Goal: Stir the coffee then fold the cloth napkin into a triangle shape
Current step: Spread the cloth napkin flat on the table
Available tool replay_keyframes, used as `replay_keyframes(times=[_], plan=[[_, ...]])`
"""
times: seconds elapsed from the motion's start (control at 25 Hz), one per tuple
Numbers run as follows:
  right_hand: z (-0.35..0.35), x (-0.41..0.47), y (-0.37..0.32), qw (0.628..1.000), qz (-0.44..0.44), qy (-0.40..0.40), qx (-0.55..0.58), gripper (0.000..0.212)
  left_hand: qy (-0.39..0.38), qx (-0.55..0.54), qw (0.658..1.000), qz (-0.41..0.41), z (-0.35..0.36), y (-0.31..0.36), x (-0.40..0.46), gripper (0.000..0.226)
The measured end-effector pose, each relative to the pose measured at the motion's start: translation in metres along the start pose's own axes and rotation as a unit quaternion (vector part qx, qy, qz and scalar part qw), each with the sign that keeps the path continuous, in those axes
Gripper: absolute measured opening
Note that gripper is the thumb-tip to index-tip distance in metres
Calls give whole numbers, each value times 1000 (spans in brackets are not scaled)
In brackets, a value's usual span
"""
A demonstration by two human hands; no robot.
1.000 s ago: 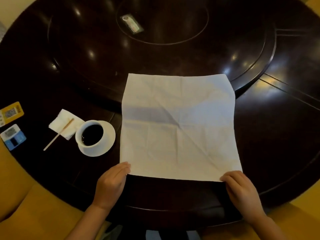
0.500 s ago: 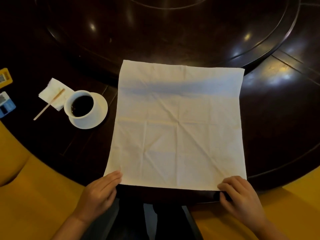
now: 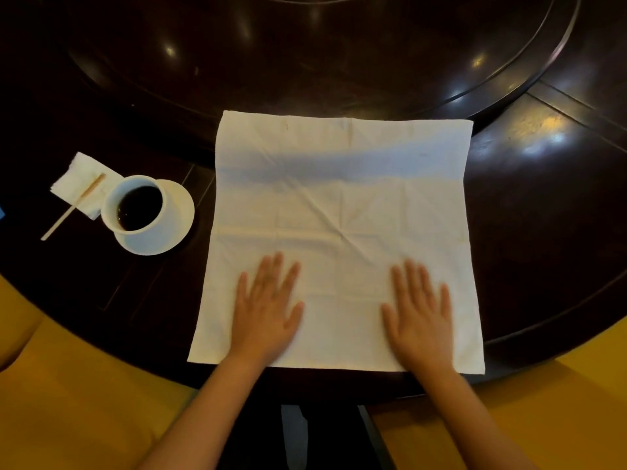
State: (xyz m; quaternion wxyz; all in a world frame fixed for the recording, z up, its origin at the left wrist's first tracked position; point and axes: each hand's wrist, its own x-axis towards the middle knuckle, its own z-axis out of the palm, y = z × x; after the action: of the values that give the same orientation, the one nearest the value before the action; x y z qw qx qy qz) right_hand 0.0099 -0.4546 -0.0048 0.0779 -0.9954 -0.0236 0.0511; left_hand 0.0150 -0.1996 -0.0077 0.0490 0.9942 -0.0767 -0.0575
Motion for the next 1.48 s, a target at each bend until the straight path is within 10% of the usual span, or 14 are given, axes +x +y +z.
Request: replay_keyframes(times=[0.2, 0.44, 1.28, 1.48], plan=[[-20, 26, 45, 988, 155, 25, 3, 66, 43, -17, 983, -180, -15, -39, 13, 69], [-5, 102, -52, 992, -116, 36, 24, 55, 50, 14, 998, 28, -21, 33, 99, 58], [-29, 97, 42, 996, -54, -65, -7, 68, 0, -1, 997, -73, -12, -34, 65, 72], [-60, 7, 66, 943, -307, -127, -13, 75, 63, -67, 995, -23, -13, 26, 30, 69]])
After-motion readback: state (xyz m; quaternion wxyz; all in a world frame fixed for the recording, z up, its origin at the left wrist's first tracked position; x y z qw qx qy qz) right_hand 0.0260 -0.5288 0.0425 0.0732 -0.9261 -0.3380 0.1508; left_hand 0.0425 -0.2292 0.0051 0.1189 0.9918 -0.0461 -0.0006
